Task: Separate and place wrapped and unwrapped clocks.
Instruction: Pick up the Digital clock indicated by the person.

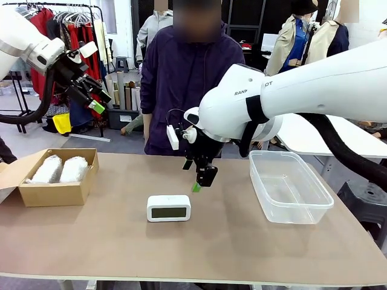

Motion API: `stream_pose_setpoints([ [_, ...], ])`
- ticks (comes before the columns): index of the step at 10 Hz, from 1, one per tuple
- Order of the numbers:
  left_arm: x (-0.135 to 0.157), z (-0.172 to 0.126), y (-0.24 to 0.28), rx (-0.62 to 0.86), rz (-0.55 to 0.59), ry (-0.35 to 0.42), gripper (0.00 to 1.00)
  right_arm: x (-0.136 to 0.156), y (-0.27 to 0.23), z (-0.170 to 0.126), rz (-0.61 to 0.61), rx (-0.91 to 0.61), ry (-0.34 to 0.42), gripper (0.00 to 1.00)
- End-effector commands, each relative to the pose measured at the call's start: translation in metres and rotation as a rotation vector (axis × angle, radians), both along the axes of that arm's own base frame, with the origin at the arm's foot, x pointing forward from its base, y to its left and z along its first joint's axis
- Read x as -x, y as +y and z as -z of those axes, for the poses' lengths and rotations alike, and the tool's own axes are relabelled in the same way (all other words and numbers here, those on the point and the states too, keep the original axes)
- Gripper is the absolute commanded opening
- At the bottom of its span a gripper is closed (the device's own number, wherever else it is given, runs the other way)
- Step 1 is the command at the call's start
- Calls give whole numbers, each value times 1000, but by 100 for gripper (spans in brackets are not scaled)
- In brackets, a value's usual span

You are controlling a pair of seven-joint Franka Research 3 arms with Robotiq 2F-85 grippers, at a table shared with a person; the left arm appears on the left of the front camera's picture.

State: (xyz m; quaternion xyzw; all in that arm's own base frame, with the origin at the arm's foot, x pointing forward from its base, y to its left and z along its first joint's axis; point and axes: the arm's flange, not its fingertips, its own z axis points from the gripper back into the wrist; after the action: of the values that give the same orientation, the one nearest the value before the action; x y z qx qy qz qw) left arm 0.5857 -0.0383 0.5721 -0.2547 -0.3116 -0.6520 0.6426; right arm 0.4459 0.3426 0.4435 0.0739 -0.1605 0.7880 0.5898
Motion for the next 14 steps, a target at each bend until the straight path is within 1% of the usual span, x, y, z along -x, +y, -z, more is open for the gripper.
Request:
stream_pose_setpoints([
  [1, 1, -1, 2, -5, 16, -8, 100, -1, -3, -5, 6, -4, -7, 100],
  [5, 1, -1, 2, -5, 16, -8, 100, -1, 0, -4, 1, -4, -6, 100],
  [6, 1, -1, 2, -5, 16, -8, 100, -5, 12, 5, 41, 29, -8, 100],
  [8, 1, -1, 2, -5, 16, -8, 100, -8, 29, 11, 53, 25, -11, 100],
  [9, 1, -1, 2, -5, 16, -8, 100, -9, 35, 16, 35, 30, -1, 100],
  [11, 1, -1, 2, -5, 16, -8, 100, -10, 40, 24, 34, 33, -11, 100],
  [13, 1, -1, 2, -5, 16, -8, 100, -11, 47, 31, 26, 25, -5, 100],
  [14, 1, -1, 2, -5, 16, -8, 100, -12, 49, 34, 5, -16, 19, 100],
])
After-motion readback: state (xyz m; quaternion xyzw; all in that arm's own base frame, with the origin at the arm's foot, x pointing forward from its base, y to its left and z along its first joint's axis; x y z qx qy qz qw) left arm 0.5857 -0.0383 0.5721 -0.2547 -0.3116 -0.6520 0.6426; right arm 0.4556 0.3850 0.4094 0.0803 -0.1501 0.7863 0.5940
